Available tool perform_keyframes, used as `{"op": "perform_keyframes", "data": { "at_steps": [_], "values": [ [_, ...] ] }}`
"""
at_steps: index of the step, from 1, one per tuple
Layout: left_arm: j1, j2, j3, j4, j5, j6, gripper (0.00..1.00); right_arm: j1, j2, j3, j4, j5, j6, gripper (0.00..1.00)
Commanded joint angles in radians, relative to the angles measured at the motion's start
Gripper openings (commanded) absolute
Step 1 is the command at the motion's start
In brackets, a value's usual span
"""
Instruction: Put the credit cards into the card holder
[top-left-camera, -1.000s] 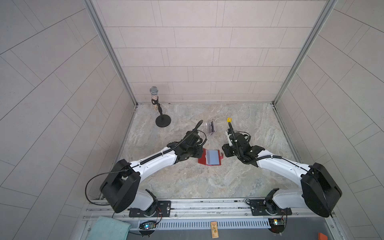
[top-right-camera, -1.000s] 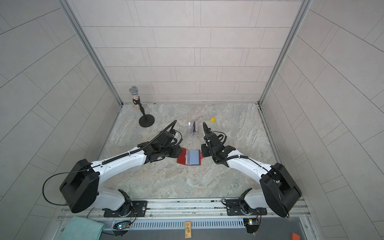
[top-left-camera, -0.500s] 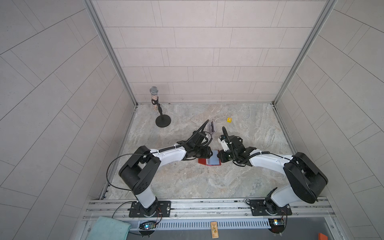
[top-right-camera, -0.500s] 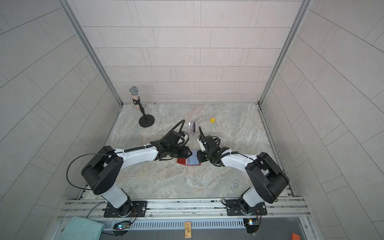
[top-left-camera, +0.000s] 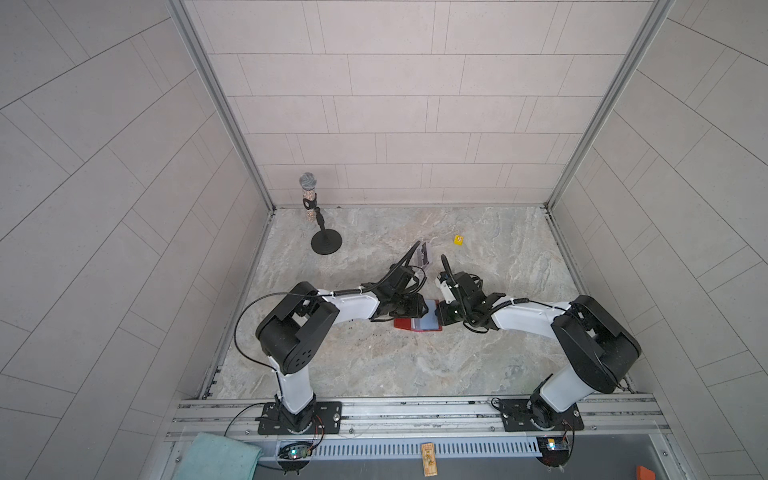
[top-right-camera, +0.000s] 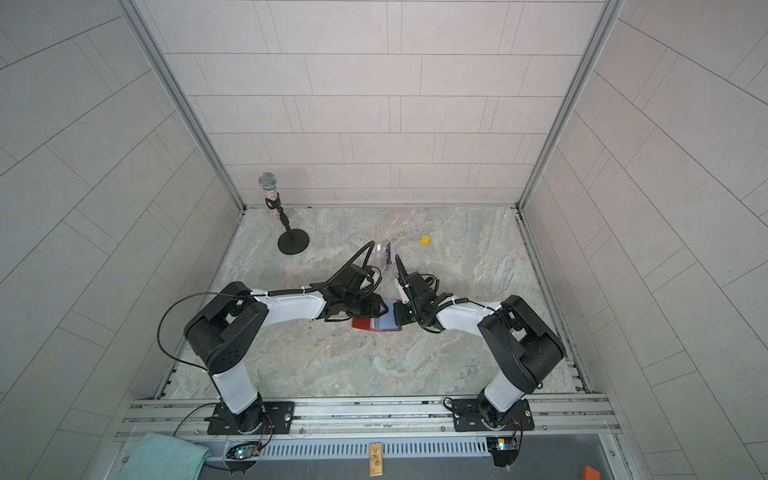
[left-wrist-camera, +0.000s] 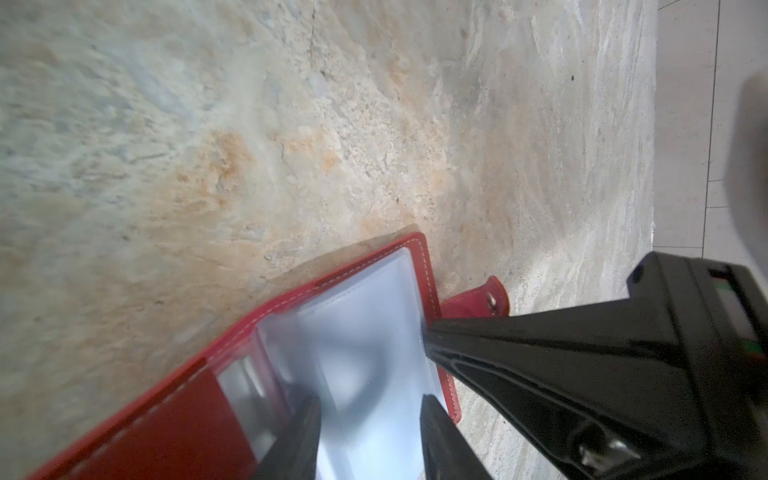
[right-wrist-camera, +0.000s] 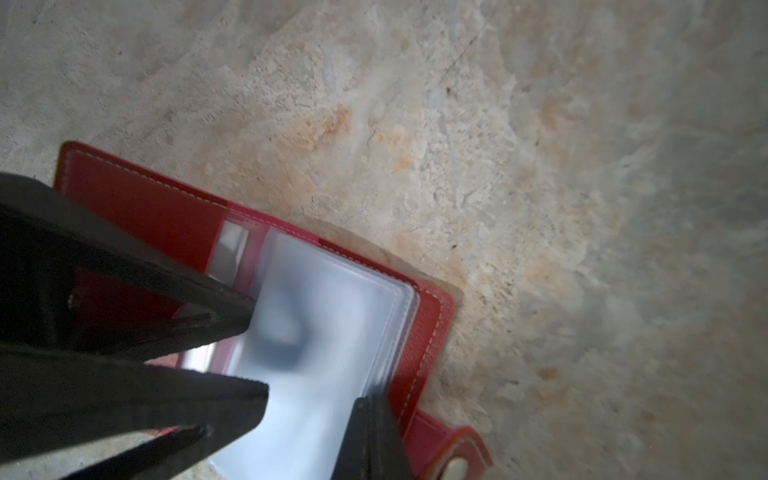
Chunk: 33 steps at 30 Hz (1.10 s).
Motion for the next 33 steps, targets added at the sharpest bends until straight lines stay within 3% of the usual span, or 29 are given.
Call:
{"op": "perform_keyframes", "data": {
  "at_steps": [1,9,14,23,29,33],
  "values": [
    [-0.006,0.018,-0.003,0.037,0.02,-0.01,0.44,-0.003,0.024,-0.006,-0.021,0.024,0.012,0.03],
    [-0.006,0.027,-0.022,0.07,0.027,-0.03,0.36,-0.003,0.026,-0.011,-0.014,0.021,0.018,0.03],
    [-0.006,0.009,-0.044,0.072,-0.006,-0.038,0.18,-0.003,-0.007,-0.018,-0.018,0.031,0.022,0.03],
    [-0.005,-0.05,-0.083,0.087,-0.062,-0.059,0.09,-0.029,-0.08,-0.031,-0.025,-0.017,0.032,0.03],
    [-0.005,-0.074,-0.104,0.113,-0.076,-0.073,0.0,-0.033,-0.063,-0.026,-0.002,-0.099,0.038,0.03],
    [-0.003,-0.086,-0.109,0.114,-0.08,-0.074,0.0,-0.034,-0.04,-0.021,0.011,-0.123,0.047,0.03]
  ]
}}
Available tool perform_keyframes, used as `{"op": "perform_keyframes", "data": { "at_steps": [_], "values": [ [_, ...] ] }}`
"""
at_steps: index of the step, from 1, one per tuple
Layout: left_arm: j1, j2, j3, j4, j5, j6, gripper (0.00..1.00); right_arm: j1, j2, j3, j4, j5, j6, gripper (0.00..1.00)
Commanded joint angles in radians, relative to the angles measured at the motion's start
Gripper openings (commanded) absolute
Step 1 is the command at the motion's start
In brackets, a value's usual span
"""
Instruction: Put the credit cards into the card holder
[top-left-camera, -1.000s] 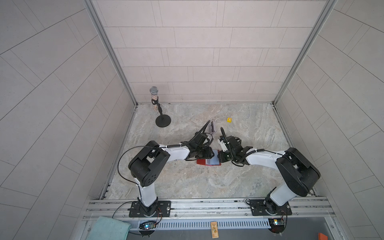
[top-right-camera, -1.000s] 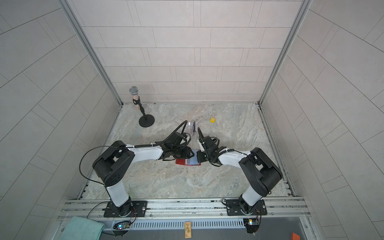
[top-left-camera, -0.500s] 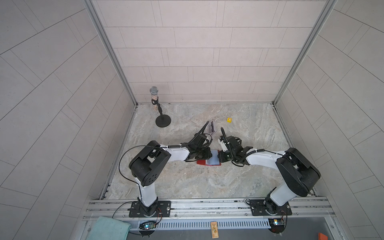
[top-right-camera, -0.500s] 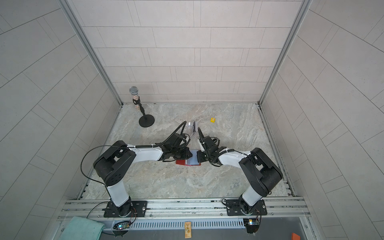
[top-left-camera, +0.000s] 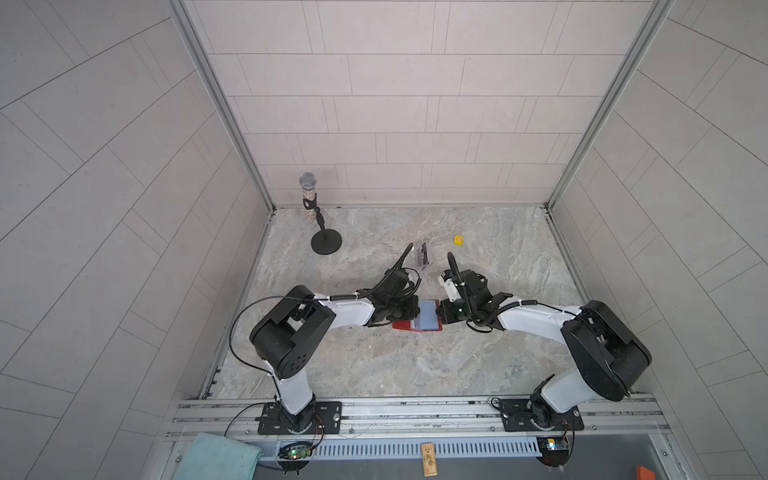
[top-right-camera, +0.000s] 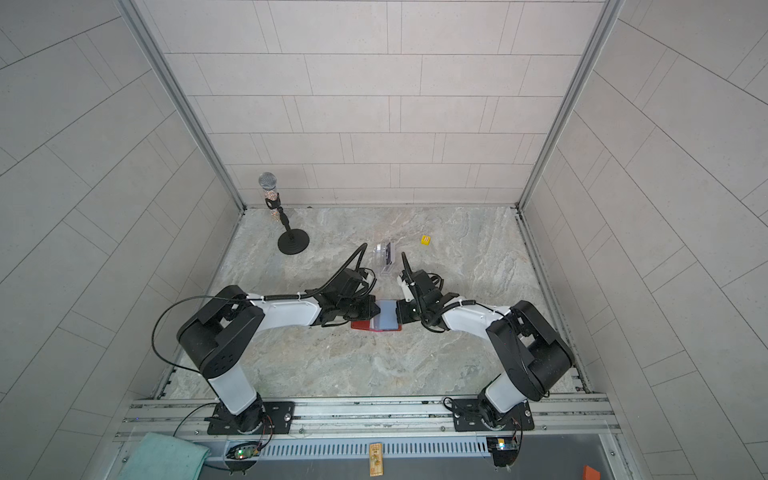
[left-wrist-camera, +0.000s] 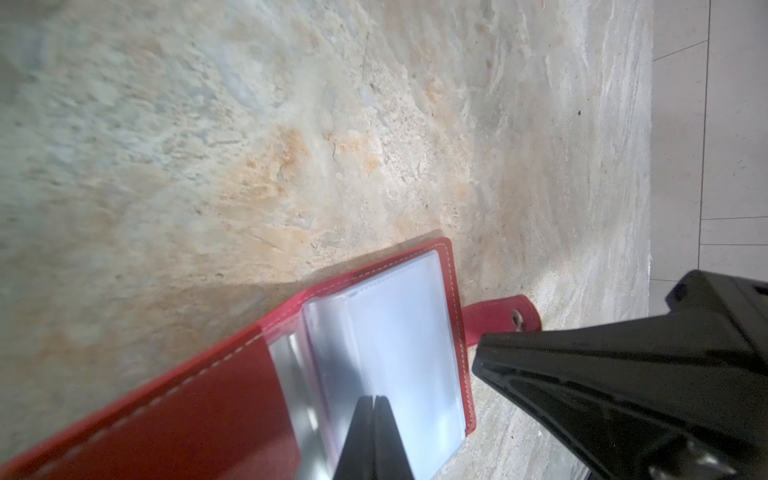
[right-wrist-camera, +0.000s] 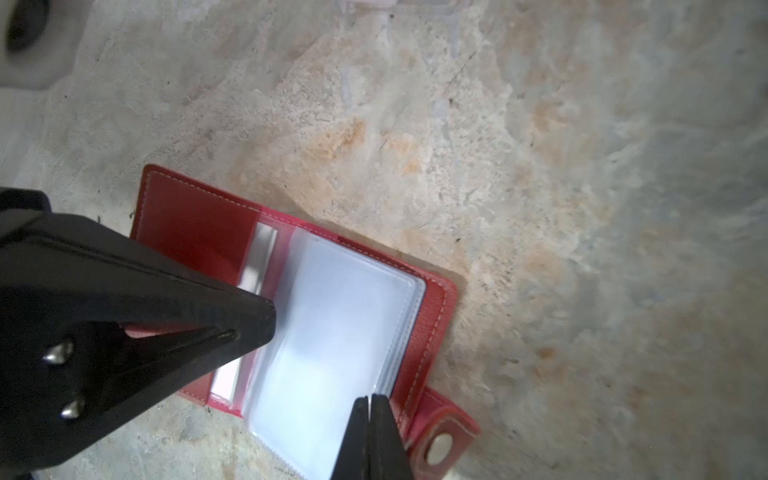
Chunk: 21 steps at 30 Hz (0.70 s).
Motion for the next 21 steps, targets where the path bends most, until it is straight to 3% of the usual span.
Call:
{"op": "perform_keyframes", "data": {
  "at_steps": [1,6,11,21],
  "values": [
    [-0.005,-0.041,-0.016,0.017,-0.018,-0.004,0.0,-0.001,0.018,0.0,0.015,-0.033,0.018,0.03],
    [-0.005,-0.037,-0.017,0.016,-0.015,-0.003,0.01,-0.001,0.02,-0.004,0.015,-0.009,0.022,0.03],
    [-0.005,-0.008,-0.007,0.02,0.007,-0.003,0.17,-0.001,0.034,-0.002,-0.006,0.032,0.014,0.03],
    [-0.004,0.041,0.014,0.04,0.06,-0.009,0.2,-0.001,0.087,0.004,0.0,0.033,0.008,0.02]
  ]
}}
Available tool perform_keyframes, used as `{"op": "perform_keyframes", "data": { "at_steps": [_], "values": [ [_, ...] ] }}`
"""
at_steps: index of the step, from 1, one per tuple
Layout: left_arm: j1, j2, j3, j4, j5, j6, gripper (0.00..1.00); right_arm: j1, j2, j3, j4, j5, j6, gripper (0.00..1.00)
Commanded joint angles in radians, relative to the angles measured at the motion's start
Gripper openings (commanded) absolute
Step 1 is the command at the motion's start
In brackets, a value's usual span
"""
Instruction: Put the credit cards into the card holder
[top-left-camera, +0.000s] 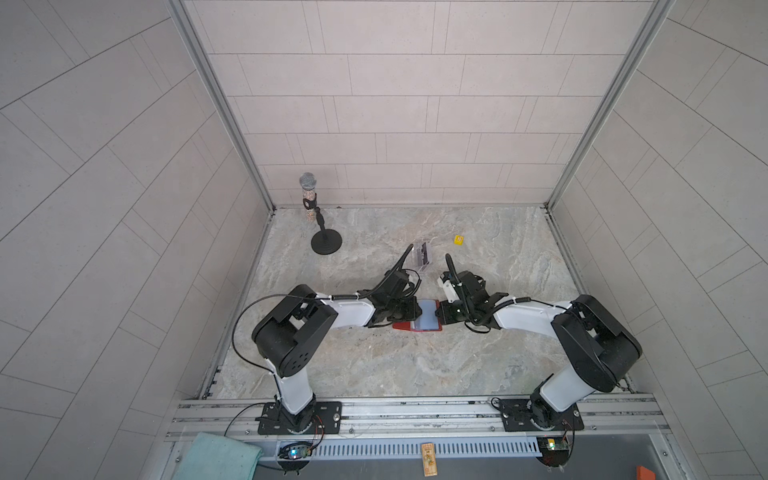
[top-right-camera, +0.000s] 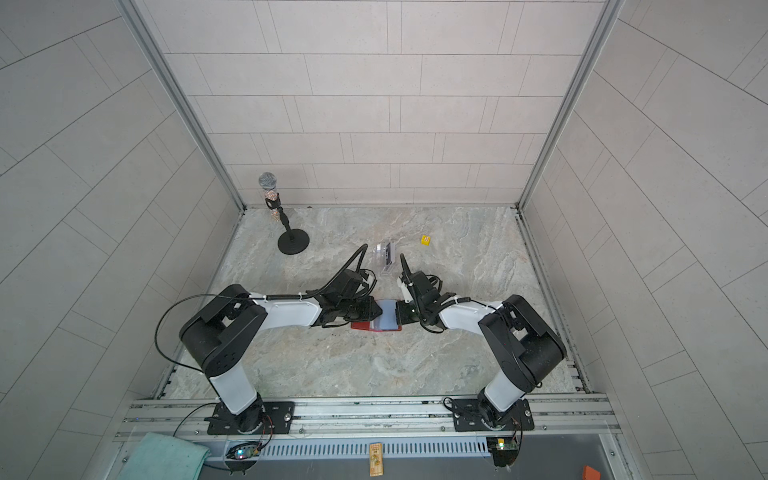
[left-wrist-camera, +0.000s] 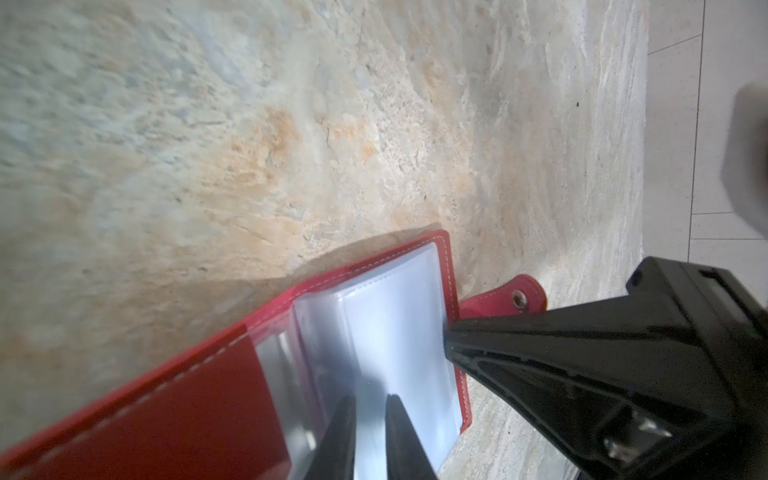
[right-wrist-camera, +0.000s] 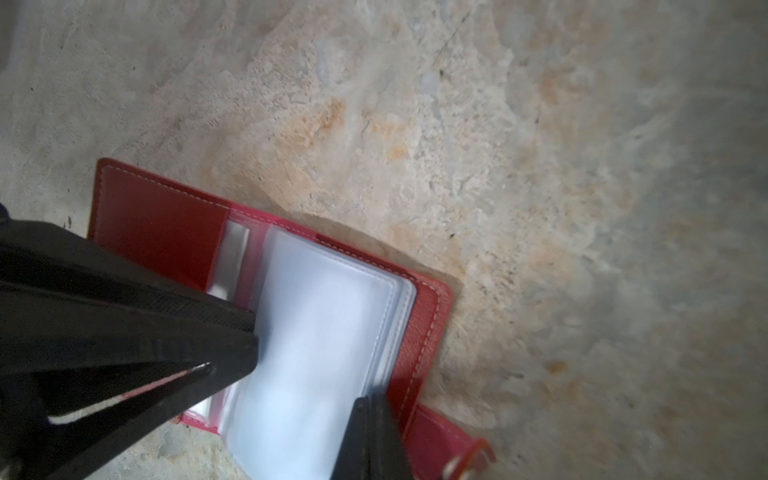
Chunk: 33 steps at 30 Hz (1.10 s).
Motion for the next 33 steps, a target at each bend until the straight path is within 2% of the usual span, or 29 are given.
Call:
{"op": "perform_keyframes", "data": {
  "at_steps": [1,10,18,33],
  "values": [
    [-0.004,0.02,0.021,0.017,0.027,-0.002,0.21,-0.001,0.034,0.0,-0.023,0.021,-0.003,0.02],
    [-0.004,0.031,0.025,0.035,0.053,-0.003,0.2,-0.001,0.042,0.003,-0.022,0.018,-0.002,0.02],
    [-0.004,0.003,0.011,0.036,0.025,-0.004,0.0,-0.001,0.016,0.002,-0.028,0.024,0.0,0.02],
    [-0.002,-0.055,-0.029,0.044,-0.046,-0.033,0.0,-0.001,0.023,0.005,-0.043,0.034,-0.003,0.02]
  ]
}}
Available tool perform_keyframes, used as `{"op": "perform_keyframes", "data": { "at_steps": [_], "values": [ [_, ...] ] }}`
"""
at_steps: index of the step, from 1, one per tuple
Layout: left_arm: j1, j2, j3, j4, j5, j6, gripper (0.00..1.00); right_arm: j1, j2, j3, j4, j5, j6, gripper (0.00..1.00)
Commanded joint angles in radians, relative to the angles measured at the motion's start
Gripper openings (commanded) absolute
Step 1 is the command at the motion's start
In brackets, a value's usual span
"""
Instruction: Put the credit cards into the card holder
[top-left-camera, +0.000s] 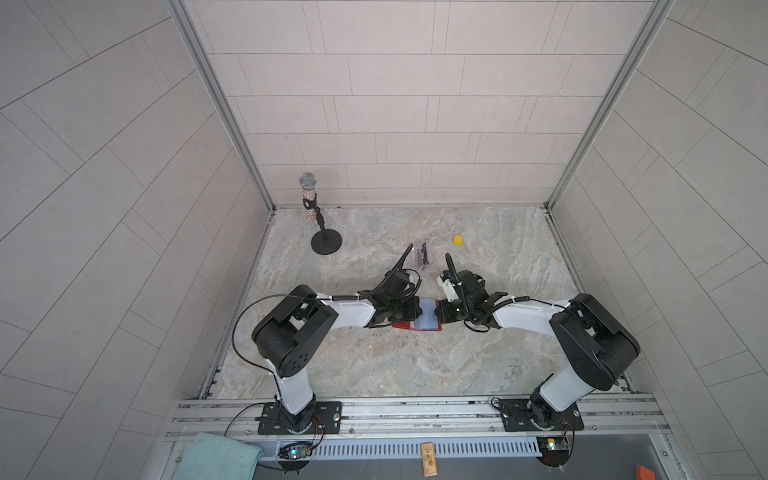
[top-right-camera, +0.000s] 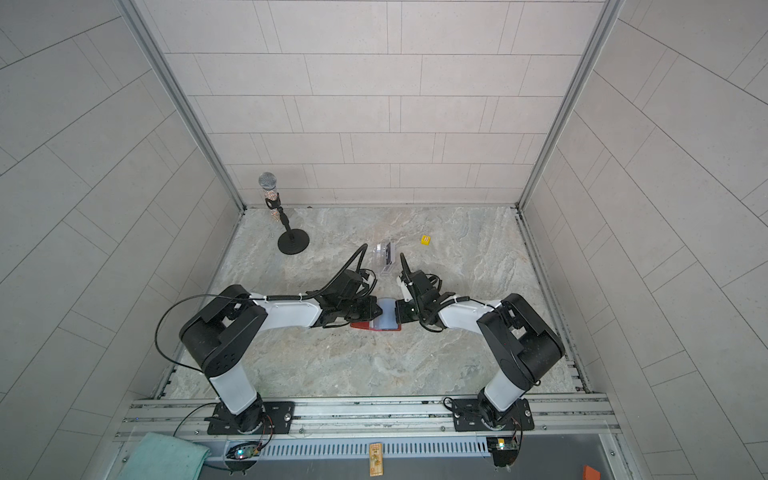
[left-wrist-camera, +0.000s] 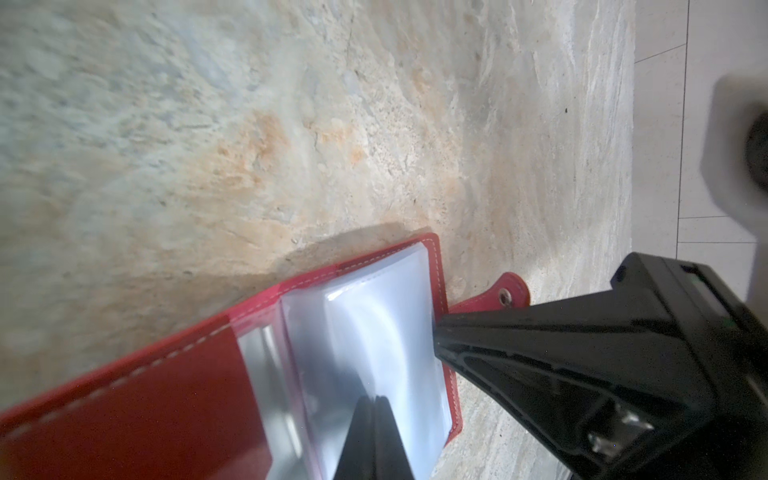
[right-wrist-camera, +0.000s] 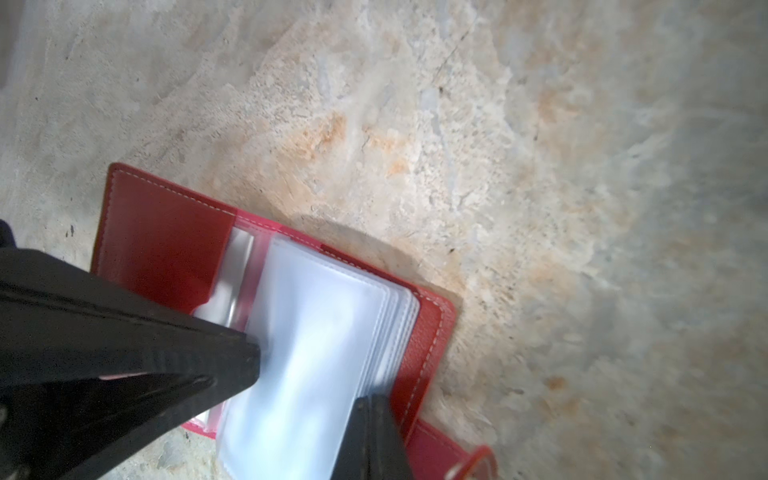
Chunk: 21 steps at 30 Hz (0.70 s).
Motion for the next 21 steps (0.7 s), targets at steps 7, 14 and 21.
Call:
{"op": "perform_keyframes", "data": {
  "at_steps": [7,14,21],
  "values": [
    [-0.003,-0.051,-0.018,0.032,-0.019,-0.009,0.0,0.002,0.012,0.002,-0.055,0.018,-0.004,0.02],
    [-0.003,-0.031,-0.019,0.042,-0.008,-0.012,0.0,0.001,-0.005,0.004,-0.044,-0.021,-0.009,0.04],
    [-0.003,-0.026,-0.018,0.042,-0.004,-0.01,0.0,0.012,-0.011,0.025,-0.069,-0.04,-0.027,0.07]
  ]
}}
